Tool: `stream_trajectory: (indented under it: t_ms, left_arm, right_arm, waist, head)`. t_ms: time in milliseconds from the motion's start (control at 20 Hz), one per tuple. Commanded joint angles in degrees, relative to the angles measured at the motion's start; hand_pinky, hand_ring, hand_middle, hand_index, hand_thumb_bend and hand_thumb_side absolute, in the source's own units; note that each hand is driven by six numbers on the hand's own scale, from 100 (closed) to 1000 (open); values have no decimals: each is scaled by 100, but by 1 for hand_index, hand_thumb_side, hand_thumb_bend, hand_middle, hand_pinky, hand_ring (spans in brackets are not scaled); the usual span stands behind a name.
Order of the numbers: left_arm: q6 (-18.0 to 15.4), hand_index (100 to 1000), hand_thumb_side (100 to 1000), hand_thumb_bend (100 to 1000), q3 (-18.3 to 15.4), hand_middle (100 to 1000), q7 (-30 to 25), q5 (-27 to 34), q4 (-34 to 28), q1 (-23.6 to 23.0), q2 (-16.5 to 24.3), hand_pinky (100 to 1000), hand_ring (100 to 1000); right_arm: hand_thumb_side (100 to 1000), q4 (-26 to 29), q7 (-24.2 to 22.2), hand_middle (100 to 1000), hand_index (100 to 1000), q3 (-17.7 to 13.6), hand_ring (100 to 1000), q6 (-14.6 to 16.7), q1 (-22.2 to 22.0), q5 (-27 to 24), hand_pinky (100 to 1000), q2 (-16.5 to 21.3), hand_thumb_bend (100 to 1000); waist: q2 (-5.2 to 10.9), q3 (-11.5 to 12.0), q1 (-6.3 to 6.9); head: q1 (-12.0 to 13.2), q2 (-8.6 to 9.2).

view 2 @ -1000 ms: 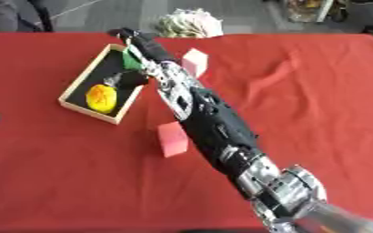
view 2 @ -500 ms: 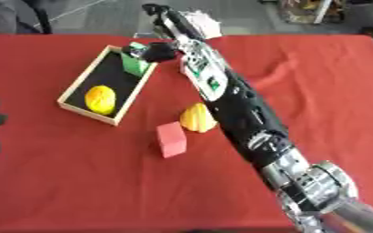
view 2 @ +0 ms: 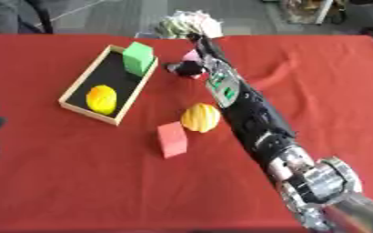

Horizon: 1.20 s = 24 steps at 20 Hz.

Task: Pick up objects on the table and place them in the box.

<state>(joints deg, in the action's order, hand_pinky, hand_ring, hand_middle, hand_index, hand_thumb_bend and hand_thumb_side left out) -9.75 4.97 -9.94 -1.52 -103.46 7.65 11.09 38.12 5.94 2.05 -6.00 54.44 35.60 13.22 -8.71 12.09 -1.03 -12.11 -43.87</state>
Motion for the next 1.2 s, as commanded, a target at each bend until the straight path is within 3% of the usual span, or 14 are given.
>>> stream_trajectory:
  t_ms: [50,350,450,550,600,800,1000,1200]
  left_arm:
    - [-11,815,456,627,-22,754,-22,5,-73,48,73,818,729]
    - [-11,815,456,626,-23,754,-23,1,-68,44,73,817,729]
    - [-11,815,456,625,-26,754,-21,0,-67,41,72,817,729]
    - [-7,815,459,621,-31,753,-12,1,-64,38,71,817,728]
    - [-4,815,459,620,-33,753,-6,2,-61,36,70,817,728]
    - [-2,815,459,619,-33,755,-2,2,-62,36,68,816,727]
    - [-1,815,459,619,-40,757,3,2,-62,32,71,816,732]
    - [-4,815,459,618,-38,758,1,7,-66,42,68,815,735]
  right_arm:
    - [333,-231,248,886,943,-137,874,-87,104,161,821,172,663]
    - [320,-357,526,859,931,-196,848,-84,143,269,801,274,653]
    - [273,-391,604,819,904,-202,806,-125,140,351,767,290,602]
    - [151,-417,709,729,806,-208,717,-190,125,444,698,292,510]
    - [100,-421,779,639,723,-208,621,-227,119,494,635,290,415]
    - [100,-395,1029,525,605,-202,517,-270,107,629,523,272,326]
    - [100,-172,1172,499,576,-159,496,-84,131,533,495,244,307]
    - [100,411,789,504,582,119,504,293,217,194,507,161,301]
  waist:
    - [157,10,89]
    - [147,-5,83]
    - [142,-3,87]
    - [138,-4,91]
    - [136,-6,92]
    - [131,-10,96]
    - [133,-22,92]
    - [135,-13,78]
  head:
    - [-35,-18]
    - [-63,-3]
    - [-78,5]
    - [-87,9]
    - [-90,11]
    - [-95,12]
    - [-99,13]
    - [-112,15]
